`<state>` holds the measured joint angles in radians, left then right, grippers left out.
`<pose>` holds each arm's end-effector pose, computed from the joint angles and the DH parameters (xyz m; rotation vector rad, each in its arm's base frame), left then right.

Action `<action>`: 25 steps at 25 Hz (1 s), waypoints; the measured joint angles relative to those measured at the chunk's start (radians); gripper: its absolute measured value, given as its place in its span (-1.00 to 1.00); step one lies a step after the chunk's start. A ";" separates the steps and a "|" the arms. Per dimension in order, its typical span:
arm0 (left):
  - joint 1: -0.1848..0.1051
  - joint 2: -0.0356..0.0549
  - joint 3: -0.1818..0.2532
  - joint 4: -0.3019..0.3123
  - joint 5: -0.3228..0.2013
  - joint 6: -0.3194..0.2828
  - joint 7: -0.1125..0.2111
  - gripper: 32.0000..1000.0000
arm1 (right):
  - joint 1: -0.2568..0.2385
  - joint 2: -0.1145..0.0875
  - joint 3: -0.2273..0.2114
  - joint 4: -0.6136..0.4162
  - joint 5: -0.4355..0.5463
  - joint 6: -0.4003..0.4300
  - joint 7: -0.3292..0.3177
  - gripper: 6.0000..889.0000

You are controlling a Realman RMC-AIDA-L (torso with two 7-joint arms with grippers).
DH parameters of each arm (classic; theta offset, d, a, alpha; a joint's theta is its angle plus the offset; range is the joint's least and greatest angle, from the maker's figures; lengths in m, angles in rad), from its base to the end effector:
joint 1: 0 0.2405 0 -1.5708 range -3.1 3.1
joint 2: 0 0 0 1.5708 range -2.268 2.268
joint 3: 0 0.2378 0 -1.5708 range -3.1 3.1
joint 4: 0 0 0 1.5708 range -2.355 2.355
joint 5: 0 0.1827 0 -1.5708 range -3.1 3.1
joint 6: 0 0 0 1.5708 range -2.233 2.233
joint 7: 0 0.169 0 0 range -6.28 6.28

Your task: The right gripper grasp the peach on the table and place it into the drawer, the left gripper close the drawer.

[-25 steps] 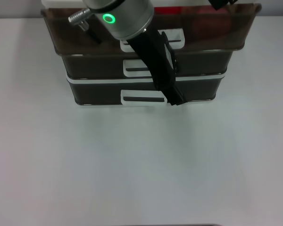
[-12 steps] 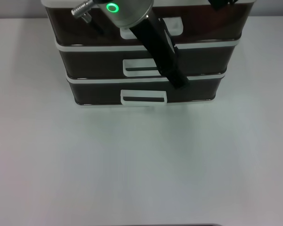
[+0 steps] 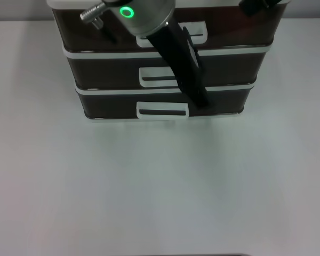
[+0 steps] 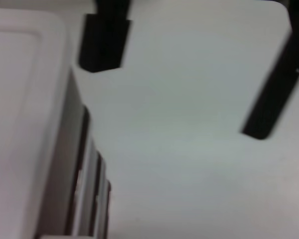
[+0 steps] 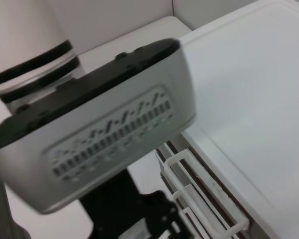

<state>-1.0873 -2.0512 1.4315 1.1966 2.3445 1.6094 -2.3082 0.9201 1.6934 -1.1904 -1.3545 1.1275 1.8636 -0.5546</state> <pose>-0.0270 0.3449 -0.0411 -3.0011 -0.0638 0.4087 0.0653 0.3531 0.1076 -2.8706 0.6492 -0.1676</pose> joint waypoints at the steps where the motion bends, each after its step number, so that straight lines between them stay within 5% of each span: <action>1: 0.002 -0.0005 0.001 0.009 -0.007 0.017 0.000 0.59 | -0.001 0.000 0.000 0.000 0.000 0.000 0.000 0.65; 4: 0.011 -0.0006 0.007 0.034 -0.025 0.051 0.000 0.59 | -0.002 0.000 0.000 0.000 0.001 0.000 -0.001 0.65; 9: 0.066 0.0004 0.015 0.142 -0.035 0.141 -0.020 0.59 | -0.004 0.000 0.000 0.000 0.003 0.001 -0.002 0.65; 15: 0.108 0.0042 0.015 0.191 -0.019 0.169 -0.052 0.59 | -0.007 0.000 0.000 0.000 0.002 0.001 -0.002 0.65; 25: 0.110 0.0049 0.015 0.192 0.005 0.171 -0.054 0.59 | -0.008 0.000 -0.003 0.000 0.001 0.002 -0.002 0.65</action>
<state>-0.9771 -2.0463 1.4462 1.3883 2.3491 1.7807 -2.3621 0.9126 1.6935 -1.1933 -1.3545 1.1289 1.8653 -0.5568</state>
